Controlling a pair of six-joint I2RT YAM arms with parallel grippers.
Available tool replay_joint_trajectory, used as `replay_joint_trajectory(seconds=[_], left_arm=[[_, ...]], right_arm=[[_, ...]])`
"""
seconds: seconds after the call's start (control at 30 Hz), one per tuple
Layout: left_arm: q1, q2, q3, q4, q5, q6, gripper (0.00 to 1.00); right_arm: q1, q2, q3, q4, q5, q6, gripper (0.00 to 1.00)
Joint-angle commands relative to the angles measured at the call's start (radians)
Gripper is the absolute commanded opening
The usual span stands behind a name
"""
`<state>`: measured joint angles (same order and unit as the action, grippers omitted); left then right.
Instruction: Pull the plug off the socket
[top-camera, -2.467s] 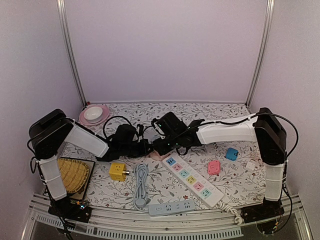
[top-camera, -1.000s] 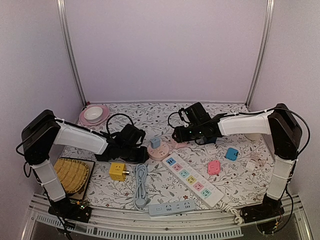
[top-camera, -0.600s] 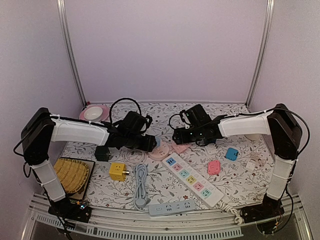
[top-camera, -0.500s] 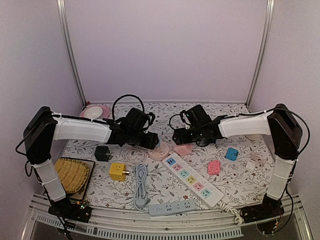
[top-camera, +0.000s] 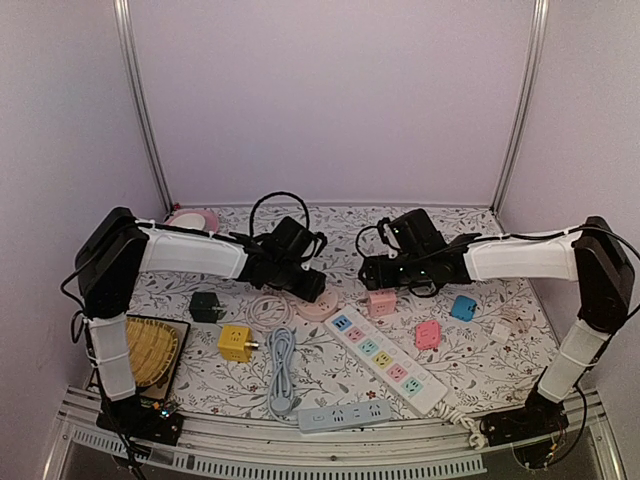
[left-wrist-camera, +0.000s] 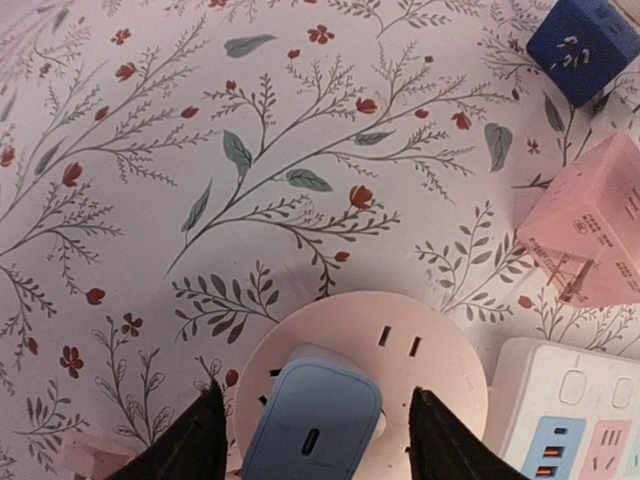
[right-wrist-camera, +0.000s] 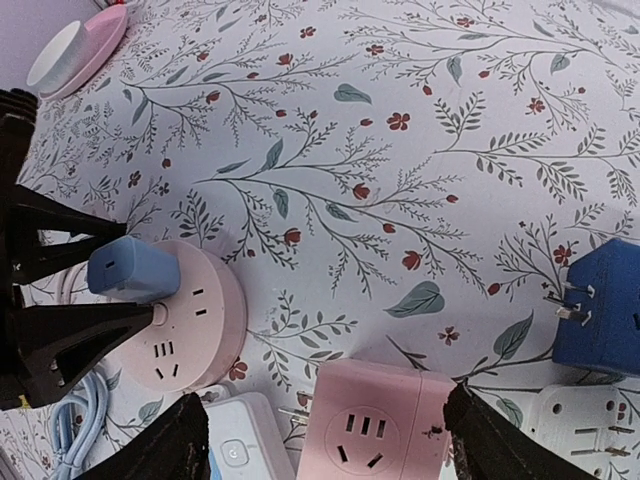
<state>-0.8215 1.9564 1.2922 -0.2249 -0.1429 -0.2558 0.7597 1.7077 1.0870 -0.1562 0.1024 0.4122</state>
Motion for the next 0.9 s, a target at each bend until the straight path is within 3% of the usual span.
replay_joint_trajectory(seconds=[0.0,0.13,0.23,0.6,0.87], left_arm=[[0.017,0.053,0.027,-0.028,0.005,0.018,0.6],[0.021,0.069,0.038,-0.029,-0.004,-0.003,0.54],[0.021,0.066,0.037,-0.033,-0.028,-0.025,0.41],[0.019,-0.05,-0.037,-0.03,-0.079,-0.15,0.12],[0.006,-0.103,-0.095,-0.006,-0.091,-0.212,0.02]], right_arm=[[0.012,-0.051,-0.035,0.021,0.003,0.029,0.83],[0.039,-0.045,-0.034,0.021,0.011,0.033,0.83],[0.056,-0.027,-0.017,0.023,0.007,0.036,0.83],[0.152,0.148,0.132,0.027,-0.007,0.041,0.83],[0.16,0.292,0.272,0.021,-0.022,0.033,0.82]])
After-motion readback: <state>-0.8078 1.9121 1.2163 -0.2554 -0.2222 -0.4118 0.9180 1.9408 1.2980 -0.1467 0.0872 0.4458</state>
